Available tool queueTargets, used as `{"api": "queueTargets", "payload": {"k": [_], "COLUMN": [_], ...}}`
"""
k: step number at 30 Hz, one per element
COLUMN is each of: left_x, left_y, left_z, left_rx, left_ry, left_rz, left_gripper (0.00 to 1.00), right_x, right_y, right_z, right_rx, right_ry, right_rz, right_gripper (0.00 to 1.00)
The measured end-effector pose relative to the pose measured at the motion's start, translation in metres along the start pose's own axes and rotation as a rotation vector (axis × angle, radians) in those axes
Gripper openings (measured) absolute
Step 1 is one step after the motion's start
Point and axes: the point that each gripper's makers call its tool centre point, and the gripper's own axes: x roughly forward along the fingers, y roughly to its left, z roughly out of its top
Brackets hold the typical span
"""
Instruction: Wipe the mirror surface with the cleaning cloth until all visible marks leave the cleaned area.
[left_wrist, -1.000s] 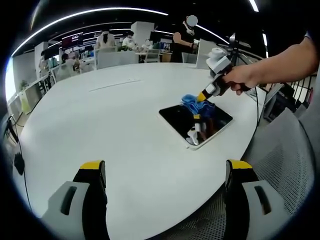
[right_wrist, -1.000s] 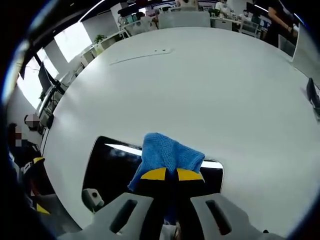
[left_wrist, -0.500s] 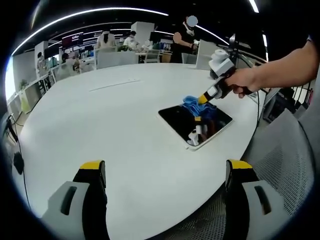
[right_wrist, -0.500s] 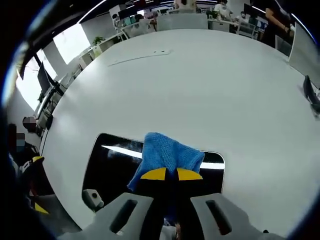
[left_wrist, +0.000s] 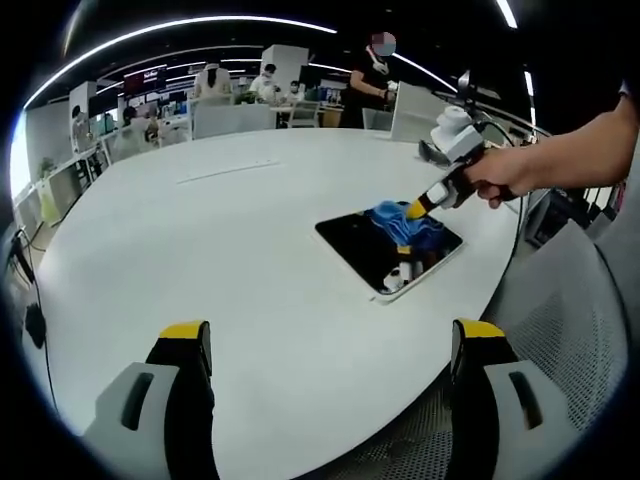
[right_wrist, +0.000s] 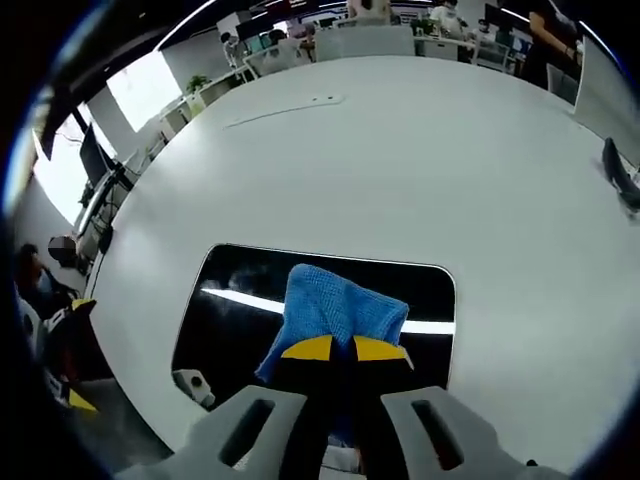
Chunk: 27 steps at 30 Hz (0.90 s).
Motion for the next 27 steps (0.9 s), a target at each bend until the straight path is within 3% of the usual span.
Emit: {"api": "queueTargets", "payload": {"k": [27], "left_x": [-0.001], "left_y": [0.001], "left_z": [0.001], "left_rx": [0.0], "left_ry": [-0.009], "left_rz": [0.008], "left_gripper": [0.99], "right_x": [-0.018], "right_y": [0.011], "right_z": [-0.034], "right_rx": [0.032], "right_ry": [-0.012], "right_rz": [0.028], "right_gripper": [0.0]}}
